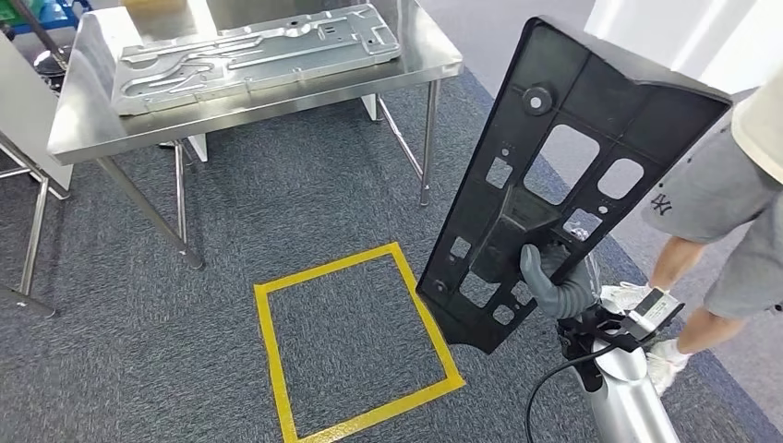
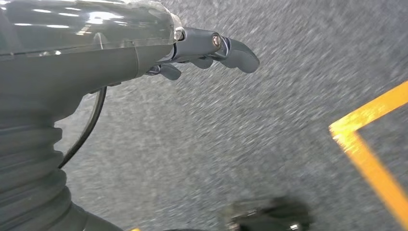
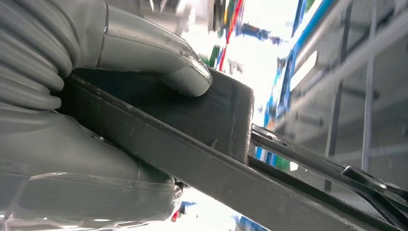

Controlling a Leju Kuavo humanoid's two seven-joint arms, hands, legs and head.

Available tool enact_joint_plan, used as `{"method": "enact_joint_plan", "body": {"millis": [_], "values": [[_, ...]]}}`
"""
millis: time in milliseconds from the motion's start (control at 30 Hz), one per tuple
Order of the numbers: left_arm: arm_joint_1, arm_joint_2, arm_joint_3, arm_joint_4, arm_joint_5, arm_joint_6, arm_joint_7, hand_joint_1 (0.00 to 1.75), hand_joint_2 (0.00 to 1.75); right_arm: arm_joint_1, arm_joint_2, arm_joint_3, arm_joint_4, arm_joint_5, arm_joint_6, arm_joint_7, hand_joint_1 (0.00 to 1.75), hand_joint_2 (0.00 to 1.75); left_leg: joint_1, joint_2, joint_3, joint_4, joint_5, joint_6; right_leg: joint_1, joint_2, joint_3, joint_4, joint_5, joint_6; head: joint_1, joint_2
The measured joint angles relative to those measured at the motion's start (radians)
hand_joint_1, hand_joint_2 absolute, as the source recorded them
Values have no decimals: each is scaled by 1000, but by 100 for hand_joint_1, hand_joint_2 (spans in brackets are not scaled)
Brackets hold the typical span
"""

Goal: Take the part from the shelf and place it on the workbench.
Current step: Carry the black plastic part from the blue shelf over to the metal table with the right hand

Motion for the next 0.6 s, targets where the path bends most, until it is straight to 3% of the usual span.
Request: {"method": "enact_joint_plan", "body": {"millis": [33,67,133,200,233,300,367,433,500,533,567,600], "values": [[-3,0,-1,0,1,4,-5,0,175,-1,0,0,-3,-6,7,7,175,175,3,3,-3,3,11,-3,-1,-13,2,1,-3,1,0,0],[-4,0,-2,0,0,6,-1,0,175,-2,0,0,-6,-12,13,13,175,175,5,9,15,-32,38,-4,-2,-25,5,2,-6,4,0,0],[-3,2,-8,0,-26,-5,44,0,175,-4,0,-2,-11,-19,12,21,175,175,2,49,85,-165,95,-1,0,-47,14,4,-14,12,0,0],[-2,9,-26,0,-84,-35,144,0,175,5,1,-11,-21,-20,0,22,175,175,-5,78,125,-245,113,12,5,-66,22,4,-22,24,0,0],[1,13,-36,0,-109,-53,197,0,175,12,2,-17,-26,-21,-4,18,175,175,-8,79,127,-251,108,19,8,-76,26,2,-24,31,0,0],[13,20,-52,0,-132,-80,268,0,175,27,7,-24,-31,-22,-8,8,175,175,-8,55,130,-258,110,32,6,-89,35,-1,-28,43,0,0],[27,24,-61,0,-136,-98,310,0,175,38,10,-28,-33,-21,-10,0,175,175,-5,35,136,-267,114,44,0,-53,27,33,-57,50,0,0],[32,27,-66,0,-136,-128,374,0,175,56,13,-41,-34,-16,-19,-16,175,175,-4,11,138,-271,117,54,-2,3,-26,144,-117,52,0,0],[36,32,-66,0,-137,-162,430,0,175,89,16,-59,-35,1,-37,-45,175,175,-7,-18,138,-271,116,58,0,22,-89,259,-155,50,0,0],[40,36,-66,0,-135,-170,440,0,175,109,18,-67,-38,12,-44,-62,175,175,-8,-33,139,-270,116,58,1,25,-102,274,-146,48,0,0],[44,40,-66,0,-132,-169,433,0,175,126,21,-73,-44,22,-48,-77,175,175,-9,-49,141,-269,115,58,3,28,-98,250,-118,45,0,0],[47,44,-66,0,-129,-157,408,0,175,139,24,-77,-52,31,-49,-87,175,175,-10,-63,142,-268,115,57,3,37,-79,192,-77,40,0,0]]}}
